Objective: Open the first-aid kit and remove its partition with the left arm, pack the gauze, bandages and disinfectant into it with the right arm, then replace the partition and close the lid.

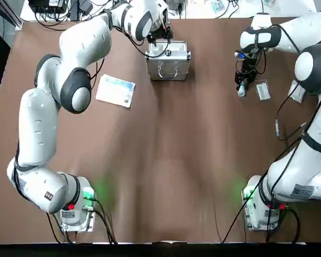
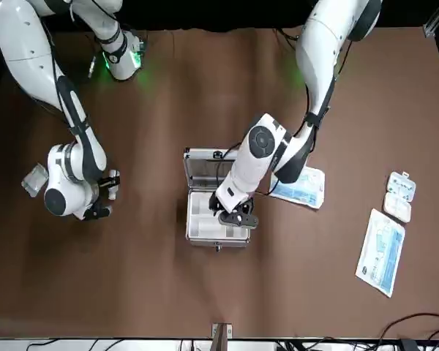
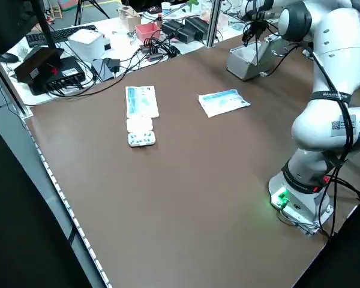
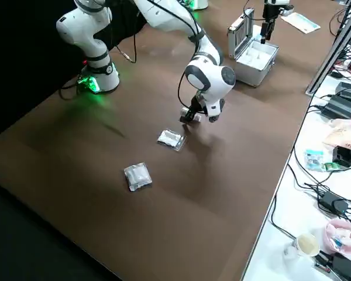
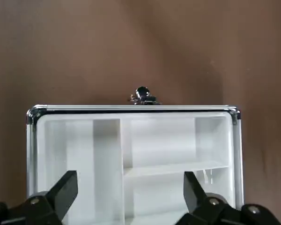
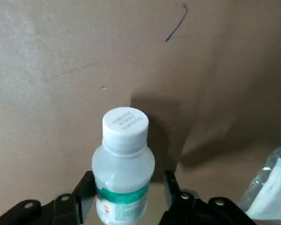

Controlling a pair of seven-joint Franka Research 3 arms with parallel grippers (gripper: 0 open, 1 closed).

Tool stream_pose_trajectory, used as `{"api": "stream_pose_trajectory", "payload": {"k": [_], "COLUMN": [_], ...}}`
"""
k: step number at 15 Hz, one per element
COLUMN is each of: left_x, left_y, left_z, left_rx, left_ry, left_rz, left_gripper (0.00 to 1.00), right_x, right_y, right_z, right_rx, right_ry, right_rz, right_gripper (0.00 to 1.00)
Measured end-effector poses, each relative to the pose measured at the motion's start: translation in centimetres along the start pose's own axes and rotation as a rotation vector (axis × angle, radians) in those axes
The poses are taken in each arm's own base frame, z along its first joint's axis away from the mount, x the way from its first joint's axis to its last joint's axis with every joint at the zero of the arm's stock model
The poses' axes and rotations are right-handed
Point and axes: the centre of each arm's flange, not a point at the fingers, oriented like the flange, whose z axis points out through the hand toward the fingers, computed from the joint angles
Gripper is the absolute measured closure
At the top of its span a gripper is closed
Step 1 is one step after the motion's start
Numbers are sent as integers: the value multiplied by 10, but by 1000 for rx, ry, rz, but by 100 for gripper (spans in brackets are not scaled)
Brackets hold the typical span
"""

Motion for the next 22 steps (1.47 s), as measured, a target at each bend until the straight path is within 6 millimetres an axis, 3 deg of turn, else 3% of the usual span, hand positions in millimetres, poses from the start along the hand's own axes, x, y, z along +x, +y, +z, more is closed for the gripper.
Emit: {"api": "stream_pose_trajectory", "payload": {"k": [3,4,8,12,22], "left_x": [1,1,-2,-6,-10], "left_y": [1,3,5,6,2], "left_z": [5,7,18,25,39], "left_rx": [-2,-4,-2,0,13], "left_ry": [0,-1,-10,-18,-35], "left_rz": [-50,-61,-77,-74,-72], "left_gripper": [0,0,0,0,1], "right_x": [1,1,1,0,5], "right_y": [0,0,1,1,3], "right_z": [6,6,5,2,-37], "right_rx": [2,2,2,4,5], "right_ry": [-9,-9,-9,-26,-32], "right_rz": [0,0,1,1,4], "right_gripper": [38,47,58,60,60]}}
